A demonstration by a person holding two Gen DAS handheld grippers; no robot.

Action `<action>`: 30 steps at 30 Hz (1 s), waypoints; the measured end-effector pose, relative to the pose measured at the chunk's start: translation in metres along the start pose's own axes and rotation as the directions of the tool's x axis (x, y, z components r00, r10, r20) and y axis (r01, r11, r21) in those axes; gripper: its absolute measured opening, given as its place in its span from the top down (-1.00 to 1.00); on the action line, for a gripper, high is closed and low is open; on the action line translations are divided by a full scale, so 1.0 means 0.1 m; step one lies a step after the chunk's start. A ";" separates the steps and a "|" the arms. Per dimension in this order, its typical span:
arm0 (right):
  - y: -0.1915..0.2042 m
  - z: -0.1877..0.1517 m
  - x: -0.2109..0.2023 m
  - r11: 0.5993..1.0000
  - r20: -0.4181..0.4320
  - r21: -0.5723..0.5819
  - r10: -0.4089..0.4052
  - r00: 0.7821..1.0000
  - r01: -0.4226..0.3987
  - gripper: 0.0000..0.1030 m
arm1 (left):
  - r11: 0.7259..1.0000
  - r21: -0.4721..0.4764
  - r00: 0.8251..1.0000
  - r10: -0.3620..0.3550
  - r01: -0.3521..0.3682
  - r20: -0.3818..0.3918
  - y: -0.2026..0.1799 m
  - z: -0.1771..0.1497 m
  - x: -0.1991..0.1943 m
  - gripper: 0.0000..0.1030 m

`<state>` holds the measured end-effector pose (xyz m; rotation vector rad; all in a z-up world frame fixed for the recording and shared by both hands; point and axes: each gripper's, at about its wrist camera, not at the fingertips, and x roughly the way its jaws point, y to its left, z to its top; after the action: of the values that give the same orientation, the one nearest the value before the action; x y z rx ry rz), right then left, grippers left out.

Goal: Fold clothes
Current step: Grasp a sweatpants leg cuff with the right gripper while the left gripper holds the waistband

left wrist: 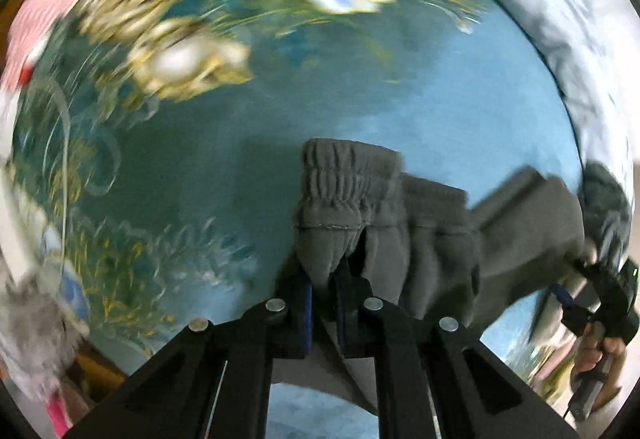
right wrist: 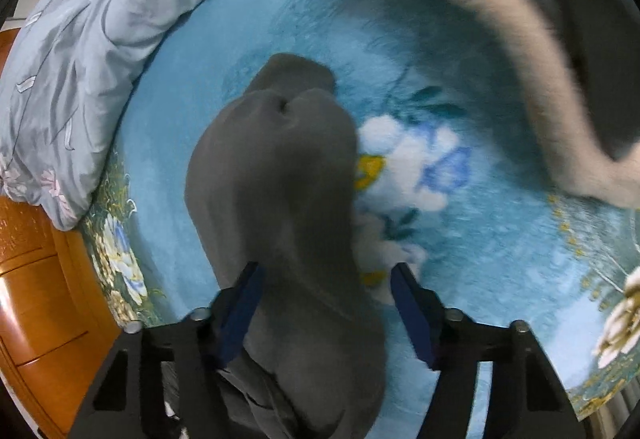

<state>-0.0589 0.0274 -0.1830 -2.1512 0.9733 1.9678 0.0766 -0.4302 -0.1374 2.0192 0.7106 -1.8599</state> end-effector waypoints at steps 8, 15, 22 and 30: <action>0.10 -0.12 -0.16 0.997 0.034 -0.022 0.080 0.996 -0.080 0.92 | 0.997 -0.061 0.999 -0.038 0.037 -0.008 0.03 -0.05 0.03 0.84; -0.21 -0.42 -0.85 0.978 0.161 0.011 0.202 0.966 -0.207 0.94 | 0.991 0.061 0.993 -0.118 0.115 0.031 -0.31 -0.11 -0.21 0.87; -0.74 -0.94 -1.70 0.938 0.317 0.047 0.311 0.896 -0.343 0.94 | 0.942 0.266 0.975 -0.219 0.205 0.025 -0.63 -0.57 -0.58 0.87; -1.71 -1.59 -2.72 0.913 0.532 0.112 0.279 0.799 -0.393 0.94 | 0.831 0.445 0.927 -0.375 0.334 0.005 -0.84 -1.10 -1.06 0.88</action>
<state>0.1682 0.2006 0.0333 -1.2924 1.4498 2.2700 0.1192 -0.3174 -0.0117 2.1505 0.7330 -2.5070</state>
